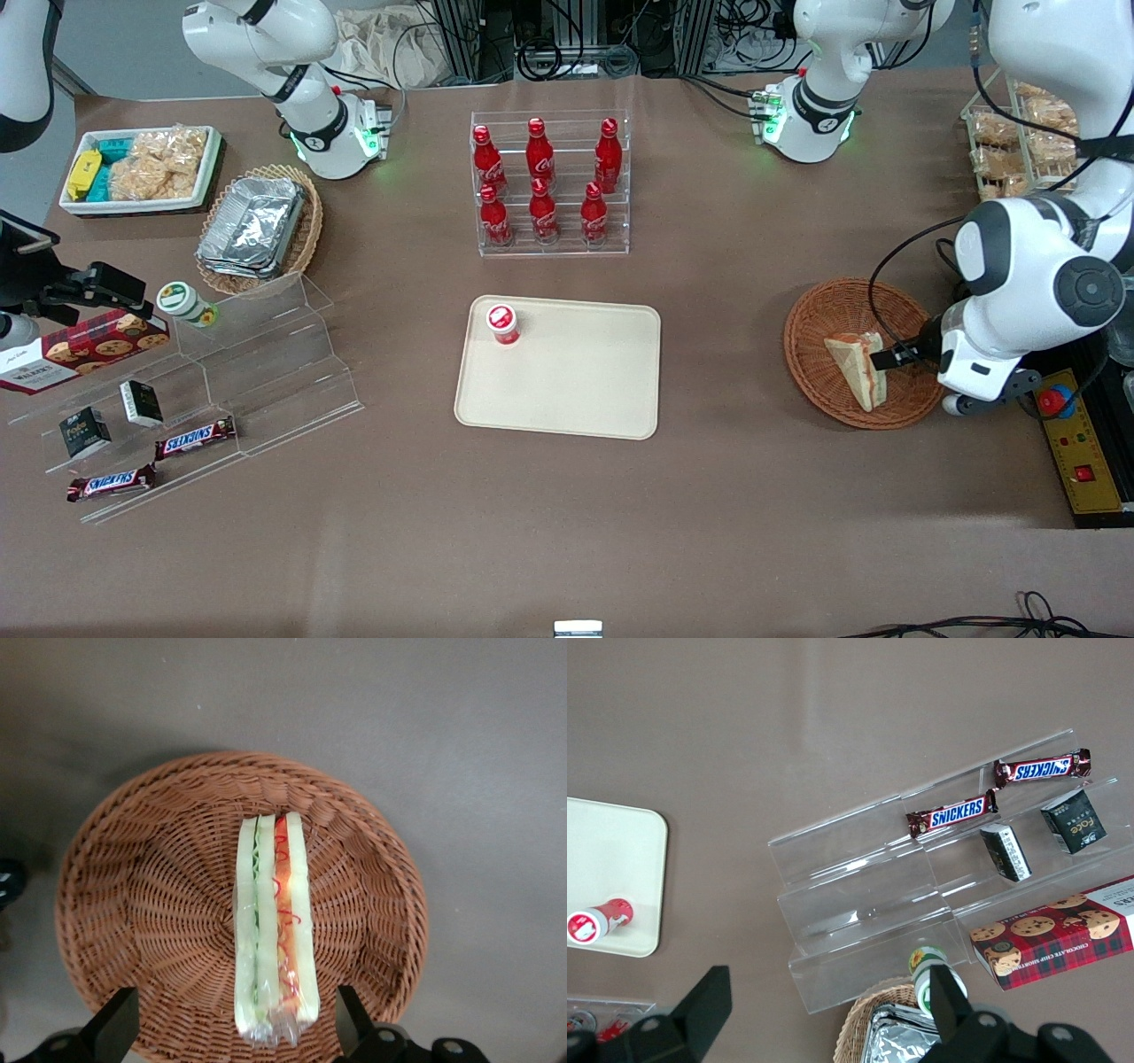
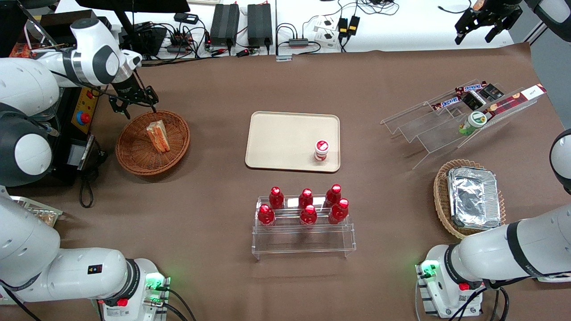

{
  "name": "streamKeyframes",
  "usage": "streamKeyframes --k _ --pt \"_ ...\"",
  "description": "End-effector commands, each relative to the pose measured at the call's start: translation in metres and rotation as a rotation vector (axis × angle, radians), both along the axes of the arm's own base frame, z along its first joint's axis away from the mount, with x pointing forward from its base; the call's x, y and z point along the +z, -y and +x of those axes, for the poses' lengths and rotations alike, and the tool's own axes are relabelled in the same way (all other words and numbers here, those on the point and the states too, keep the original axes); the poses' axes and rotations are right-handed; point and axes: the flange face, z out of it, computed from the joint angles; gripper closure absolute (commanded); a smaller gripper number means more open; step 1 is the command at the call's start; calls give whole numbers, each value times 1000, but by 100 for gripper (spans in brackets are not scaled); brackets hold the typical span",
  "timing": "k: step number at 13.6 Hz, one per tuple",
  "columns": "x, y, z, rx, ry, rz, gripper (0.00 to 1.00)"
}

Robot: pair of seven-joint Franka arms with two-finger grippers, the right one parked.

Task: Place sandwich from basket to tray
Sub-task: 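Lower the open left gripper around the wrapped sandwich and close it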

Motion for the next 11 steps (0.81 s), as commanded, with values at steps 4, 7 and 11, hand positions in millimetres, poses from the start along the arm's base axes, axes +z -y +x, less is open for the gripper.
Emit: streamKeyframes --k 4,7,11 --pt "-64 2 -5 47 37 -9 0" --pt "-91 2 -4 77 44 -9 0" --pt "-105 2 -8 74 52 -7 13"
